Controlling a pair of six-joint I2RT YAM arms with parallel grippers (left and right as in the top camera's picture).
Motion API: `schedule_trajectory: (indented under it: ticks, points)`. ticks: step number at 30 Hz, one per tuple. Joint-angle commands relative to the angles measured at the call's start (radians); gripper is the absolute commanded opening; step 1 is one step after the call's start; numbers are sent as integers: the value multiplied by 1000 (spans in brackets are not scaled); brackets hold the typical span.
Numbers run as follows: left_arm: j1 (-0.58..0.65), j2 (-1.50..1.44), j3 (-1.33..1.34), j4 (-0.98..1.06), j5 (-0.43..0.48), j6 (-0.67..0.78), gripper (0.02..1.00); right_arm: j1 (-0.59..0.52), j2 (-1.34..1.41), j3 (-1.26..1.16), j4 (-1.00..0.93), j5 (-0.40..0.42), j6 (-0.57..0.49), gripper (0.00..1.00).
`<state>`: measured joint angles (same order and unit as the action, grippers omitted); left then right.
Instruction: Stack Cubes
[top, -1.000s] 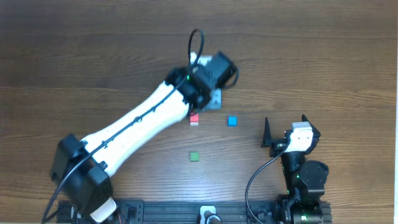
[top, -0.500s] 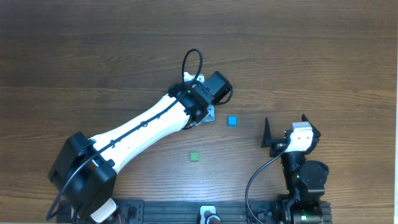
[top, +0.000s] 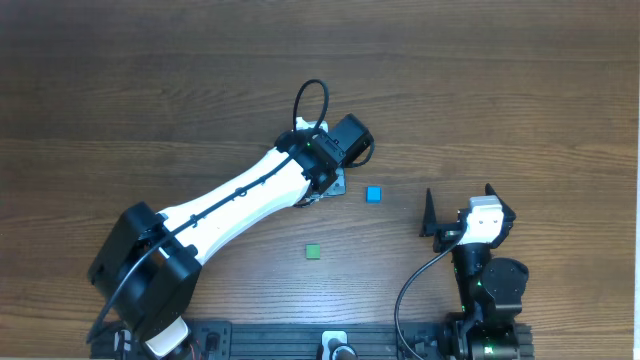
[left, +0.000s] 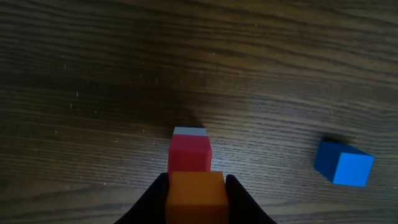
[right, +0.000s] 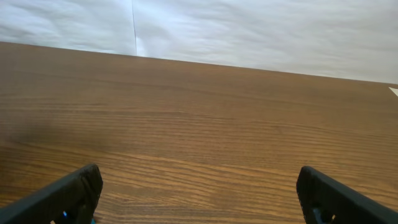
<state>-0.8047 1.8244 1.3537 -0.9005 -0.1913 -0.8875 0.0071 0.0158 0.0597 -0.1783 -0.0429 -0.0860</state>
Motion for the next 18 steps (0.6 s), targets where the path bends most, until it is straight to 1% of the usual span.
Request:
schedule_trajectory:
  ticks: [1,18]
  points:
    - [7,16,-2,-5,-5,-19,119,3,-7,-9,3,7,-5,991]
    - [24,50,-2,-3,-4,-19,119,3,-7,-9,3,7,-5,991]
